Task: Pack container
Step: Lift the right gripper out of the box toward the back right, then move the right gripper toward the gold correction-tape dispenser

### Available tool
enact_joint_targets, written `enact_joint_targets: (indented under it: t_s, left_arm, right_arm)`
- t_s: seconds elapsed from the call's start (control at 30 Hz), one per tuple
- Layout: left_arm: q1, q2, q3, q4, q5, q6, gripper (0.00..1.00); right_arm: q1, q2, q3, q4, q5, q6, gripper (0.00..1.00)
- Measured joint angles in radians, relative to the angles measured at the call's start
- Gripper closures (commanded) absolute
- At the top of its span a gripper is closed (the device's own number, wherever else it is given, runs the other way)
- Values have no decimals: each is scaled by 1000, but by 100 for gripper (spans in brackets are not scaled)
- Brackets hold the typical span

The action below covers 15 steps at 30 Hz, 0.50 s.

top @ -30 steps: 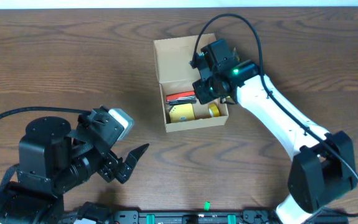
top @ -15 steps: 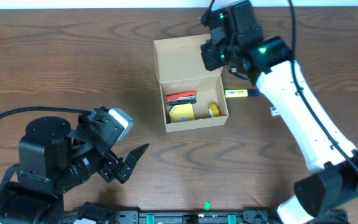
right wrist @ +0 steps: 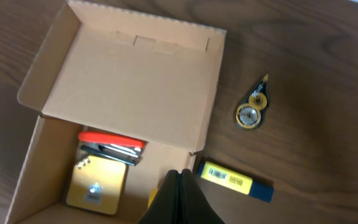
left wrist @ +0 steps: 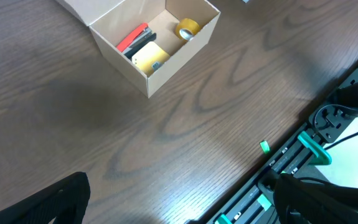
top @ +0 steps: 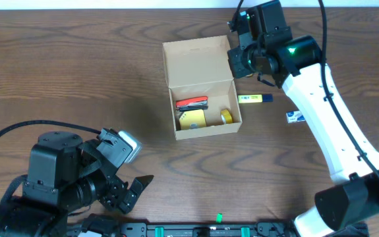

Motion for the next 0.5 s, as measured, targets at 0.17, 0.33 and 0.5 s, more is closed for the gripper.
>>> enact_joint_targets:
  t_s: [0.17,0.33,0.5]
  left_arm:
    - [0,0,0,0,0,0,5]
    - [0,0,0,0,0,0,5]
    - [0,0,0,-1,0,0,5]
  right_arm:
    - [0,0,0,-33,3,0,99]
    - [0,0,0,-99,5,0,99]
    - [0,0,0,-163,5,1,99]
